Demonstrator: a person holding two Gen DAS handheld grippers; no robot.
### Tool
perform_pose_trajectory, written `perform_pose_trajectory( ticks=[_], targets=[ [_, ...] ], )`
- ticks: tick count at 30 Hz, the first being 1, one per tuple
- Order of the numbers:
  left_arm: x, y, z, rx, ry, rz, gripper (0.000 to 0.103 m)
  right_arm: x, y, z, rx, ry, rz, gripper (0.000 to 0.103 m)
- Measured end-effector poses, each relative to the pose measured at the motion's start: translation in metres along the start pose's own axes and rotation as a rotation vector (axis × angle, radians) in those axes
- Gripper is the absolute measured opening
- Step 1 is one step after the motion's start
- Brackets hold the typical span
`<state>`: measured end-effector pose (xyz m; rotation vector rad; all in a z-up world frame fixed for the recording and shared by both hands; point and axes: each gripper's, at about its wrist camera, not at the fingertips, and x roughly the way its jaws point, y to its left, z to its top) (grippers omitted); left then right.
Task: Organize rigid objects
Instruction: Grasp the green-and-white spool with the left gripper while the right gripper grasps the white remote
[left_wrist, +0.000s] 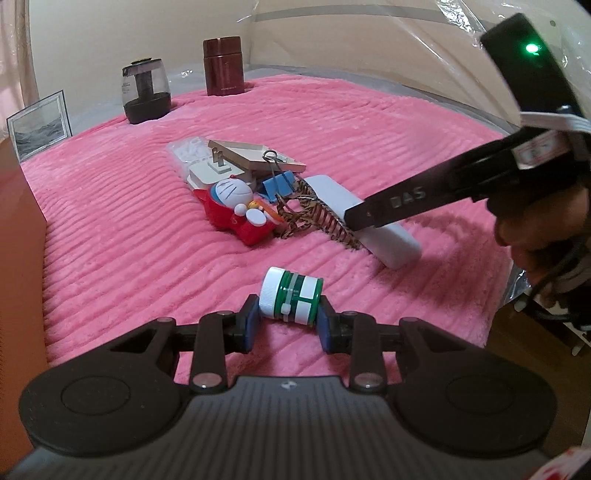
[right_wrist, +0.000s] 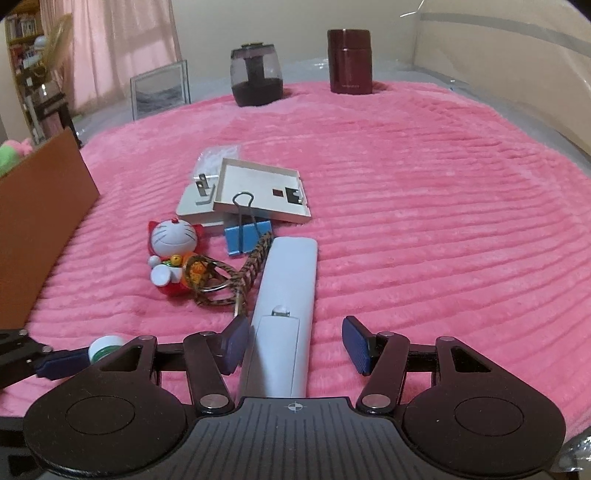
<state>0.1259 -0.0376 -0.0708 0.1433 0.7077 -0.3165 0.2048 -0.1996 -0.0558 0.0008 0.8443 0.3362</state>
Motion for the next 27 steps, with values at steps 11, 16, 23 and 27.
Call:
perform_pose_trajectory(
  ticks=[11,16,23,27],
  targets=[
    [0.003,-0.002,-0.003,0.003,-0.019,0.005,0.028,0.004,0.008,-0.01,-0.079,0.01,-0.035,0.035],
    [0.004,-0.001,-0.001,0.017,-0.03,0.0,0.032,-0.011,0.004,-0.021,-0.092,0.023,-0.041,0.035],
    [0.013,-0.001,0.006,0.044,-0.041,-0.009,0.035,-0.019,-0.002,-0.031,-0.069,0.022,-0.022,0.035],
    [0.018,-0.003,0.011,0.063,-0.045,-0.019,0.034,-0.019,-0.001,-0.032,-0.071,0.02,-0.022,0.035]
  ],
)
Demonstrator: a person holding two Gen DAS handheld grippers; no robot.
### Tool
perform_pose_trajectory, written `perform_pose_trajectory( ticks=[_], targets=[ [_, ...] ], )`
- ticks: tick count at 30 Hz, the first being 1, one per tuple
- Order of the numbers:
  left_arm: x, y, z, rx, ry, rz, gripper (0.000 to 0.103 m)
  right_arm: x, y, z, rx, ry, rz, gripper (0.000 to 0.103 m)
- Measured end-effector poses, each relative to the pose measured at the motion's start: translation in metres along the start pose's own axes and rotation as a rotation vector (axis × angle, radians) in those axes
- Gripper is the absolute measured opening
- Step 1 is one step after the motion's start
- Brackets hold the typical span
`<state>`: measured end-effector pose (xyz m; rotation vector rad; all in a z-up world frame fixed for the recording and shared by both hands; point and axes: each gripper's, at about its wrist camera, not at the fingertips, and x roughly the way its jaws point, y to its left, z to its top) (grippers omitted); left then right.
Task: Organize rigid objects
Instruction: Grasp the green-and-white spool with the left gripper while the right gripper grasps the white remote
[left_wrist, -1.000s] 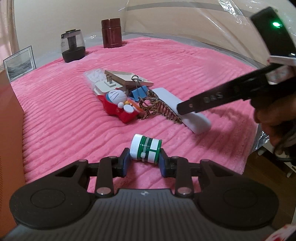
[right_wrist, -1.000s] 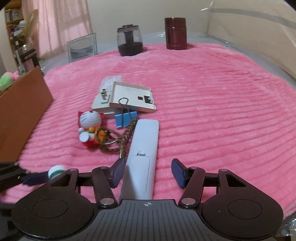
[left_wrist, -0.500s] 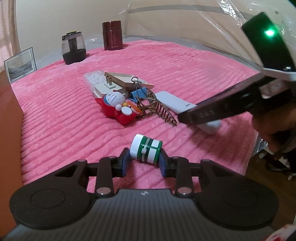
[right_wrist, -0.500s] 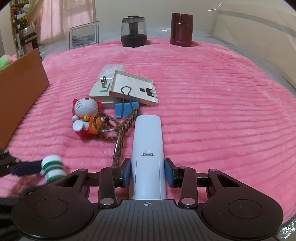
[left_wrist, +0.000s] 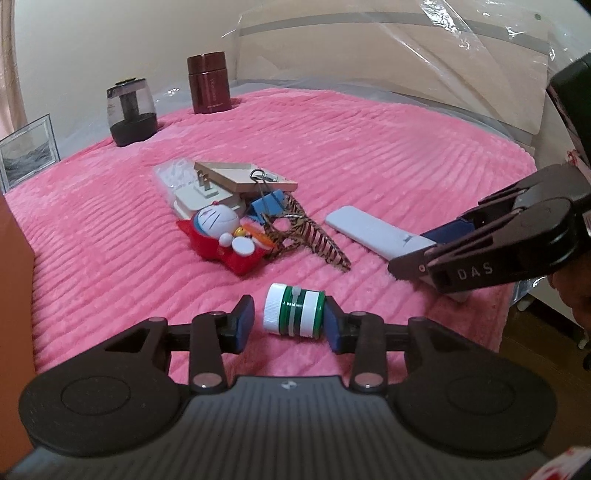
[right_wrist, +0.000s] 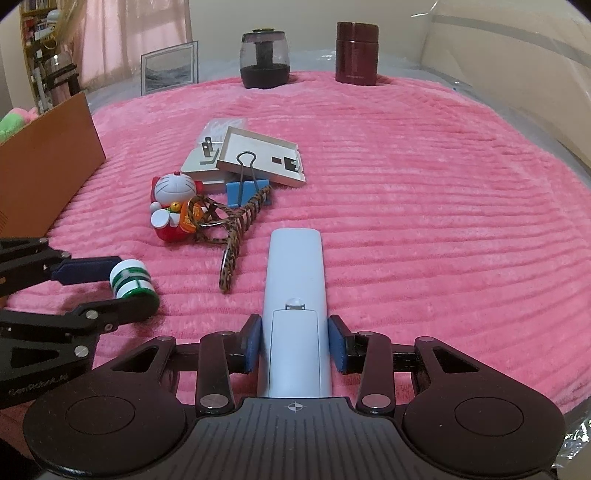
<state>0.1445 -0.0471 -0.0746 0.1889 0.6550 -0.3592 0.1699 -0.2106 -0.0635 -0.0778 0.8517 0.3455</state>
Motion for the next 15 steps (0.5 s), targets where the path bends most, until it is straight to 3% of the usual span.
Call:
perform_pose_trajectory(
  ticks=[4,15],
  targets=[
    [0.005,-0.001,0.003,0.002,0.016,-0.02,0.028,0.001,-0.001,-0.001,0.005,-0.004,0.002,0.035],
    [-0.007,-0.003,0.0,-0.051,0.037,-0.007,0.027,0.005,0.005,0.002,-0.03,-0.021,-0.028,0.035]
  ],
)
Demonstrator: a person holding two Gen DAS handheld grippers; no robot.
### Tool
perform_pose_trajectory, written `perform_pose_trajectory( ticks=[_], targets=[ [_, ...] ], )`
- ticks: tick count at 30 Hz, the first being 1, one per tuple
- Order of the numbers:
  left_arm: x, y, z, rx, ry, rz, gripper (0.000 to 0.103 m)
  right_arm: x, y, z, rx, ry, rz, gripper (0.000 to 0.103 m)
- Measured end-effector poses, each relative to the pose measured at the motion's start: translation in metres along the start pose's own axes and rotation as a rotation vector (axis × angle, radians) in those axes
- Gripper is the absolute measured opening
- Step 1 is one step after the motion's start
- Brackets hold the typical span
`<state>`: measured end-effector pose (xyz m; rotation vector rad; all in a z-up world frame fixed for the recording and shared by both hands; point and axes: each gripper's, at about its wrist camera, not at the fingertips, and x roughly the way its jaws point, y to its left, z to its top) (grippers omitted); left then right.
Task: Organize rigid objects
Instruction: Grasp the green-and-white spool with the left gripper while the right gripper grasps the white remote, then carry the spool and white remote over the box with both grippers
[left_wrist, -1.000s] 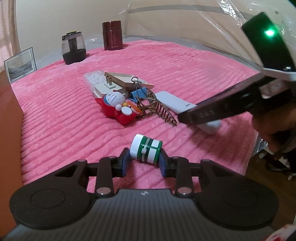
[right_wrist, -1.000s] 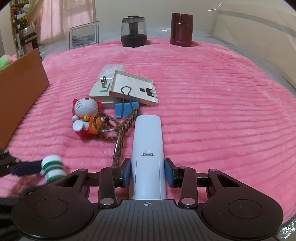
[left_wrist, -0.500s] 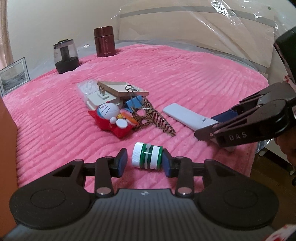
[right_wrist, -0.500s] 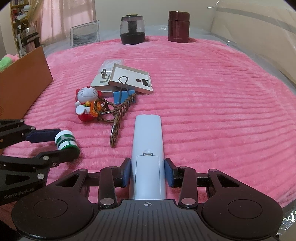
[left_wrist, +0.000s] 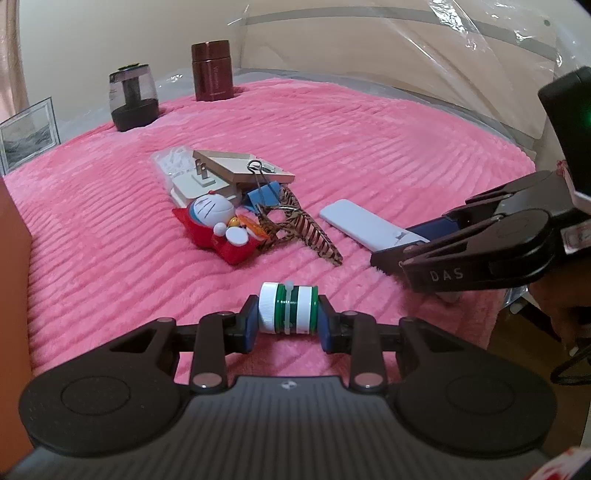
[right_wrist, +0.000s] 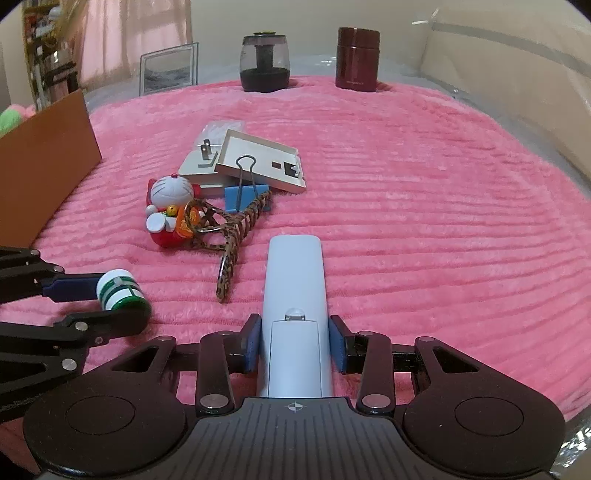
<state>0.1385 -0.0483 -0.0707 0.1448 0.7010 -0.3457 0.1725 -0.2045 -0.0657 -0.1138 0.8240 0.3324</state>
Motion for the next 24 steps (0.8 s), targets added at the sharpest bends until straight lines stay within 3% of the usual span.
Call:
perform_pose_trajectory(
  ticks=[12,24],
  targets=[
    [-0.044,-0.004,0.013,-0.031,-0.057,-0.001,0.027,-0.053,-0.002,0.003,0.058,-0.09,0.008,0.035],
    [-0.143,0.02,0.034,-0.051,-0.169,0.053,0.027,-0.121,0.047,0.055,0.021,-0.245,0.207,0.035]
  ],
)
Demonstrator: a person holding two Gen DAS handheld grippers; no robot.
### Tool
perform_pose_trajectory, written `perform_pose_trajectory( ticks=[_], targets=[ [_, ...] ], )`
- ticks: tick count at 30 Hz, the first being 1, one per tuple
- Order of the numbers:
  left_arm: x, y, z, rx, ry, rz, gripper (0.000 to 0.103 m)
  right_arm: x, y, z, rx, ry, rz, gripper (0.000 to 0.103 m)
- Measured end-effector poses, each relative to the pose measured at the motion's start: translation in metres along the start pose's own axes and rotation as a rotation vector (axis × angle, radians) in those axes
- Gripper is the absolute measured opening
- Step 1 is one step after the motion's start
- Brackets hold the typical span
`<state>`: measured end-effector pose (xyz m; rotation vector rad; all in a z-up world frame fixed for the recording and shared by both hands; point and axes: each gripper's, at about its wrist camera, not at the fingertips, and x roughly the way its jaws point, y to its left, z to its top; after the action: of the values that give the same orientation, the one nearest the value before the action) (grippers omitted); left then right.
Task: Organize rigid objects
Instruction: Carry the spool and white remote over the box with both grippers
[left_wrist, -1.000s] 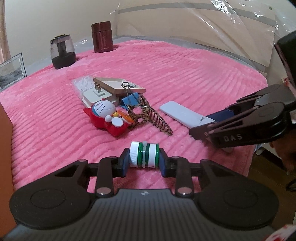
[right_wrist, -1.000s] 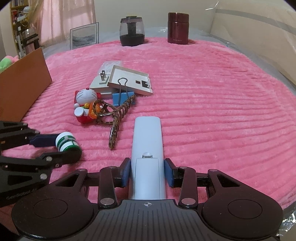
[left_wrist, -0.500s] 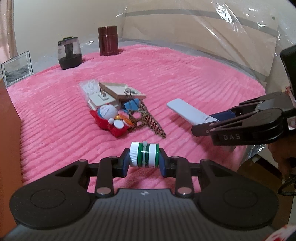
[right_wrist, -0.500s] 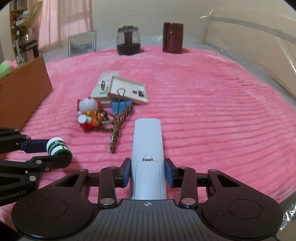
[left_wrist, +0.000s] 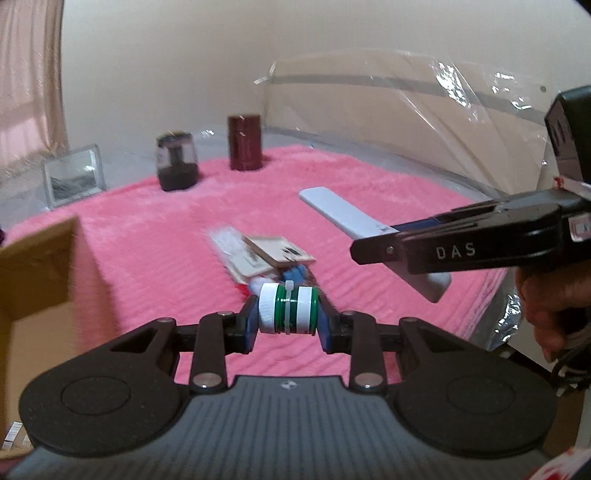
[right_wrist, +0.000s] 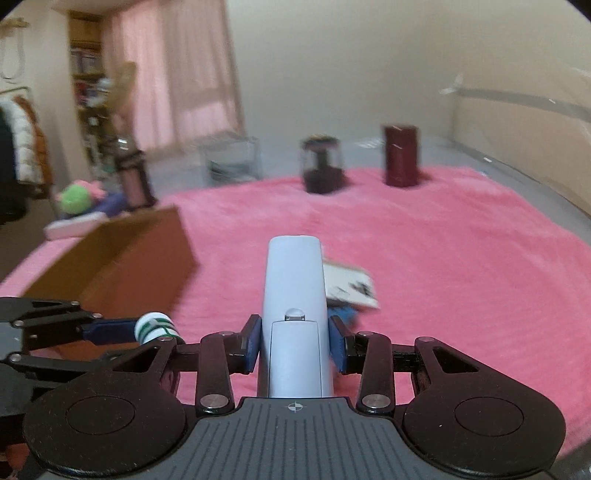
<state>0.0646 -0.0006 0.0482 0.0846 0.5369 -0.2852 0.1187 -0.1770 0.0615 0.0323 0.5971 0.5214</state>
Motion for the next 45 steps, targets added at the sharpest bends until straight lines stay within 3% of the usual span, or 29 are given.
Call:
perform_pose_trajectory(
  ticks=[11,21,27,32,40,45],
  targets=[
    [-0.081,0.092,0.012,0.002,-0.007,0.141,0.027,0.041,0.11,0.047,-0.166,0.013,0.256,0.035],
    [-0.089,0.188,-0.004,-0.019,0.104,0.244,0.027,0.112,0.195,0.067,-0.316,0.095,0.355,0.035],
    [-0.07,0.226,-0.014,-0.013,0.176,0.219,0.027,0.15,0.22,0.062,-0.43,0.163,0.354,0.035],
    [-0.043,0.245,-0.014,0.072,0.247,0.156,0.027,0.186,0.234,0.058,-0.568,0.233,0.325,0.035],
    [0.003,0.261,-0.026,0.204,0.399,0.084,0.027,0.241,0.254,0.042,-0.765,0.347,0.293,0.035],
    [0.021,0.266,-0.034,0.225,0.458,0.073,0.027,0.268,0.263,0.026,-0.86,0.427,0.286,0.035]
  ],
)
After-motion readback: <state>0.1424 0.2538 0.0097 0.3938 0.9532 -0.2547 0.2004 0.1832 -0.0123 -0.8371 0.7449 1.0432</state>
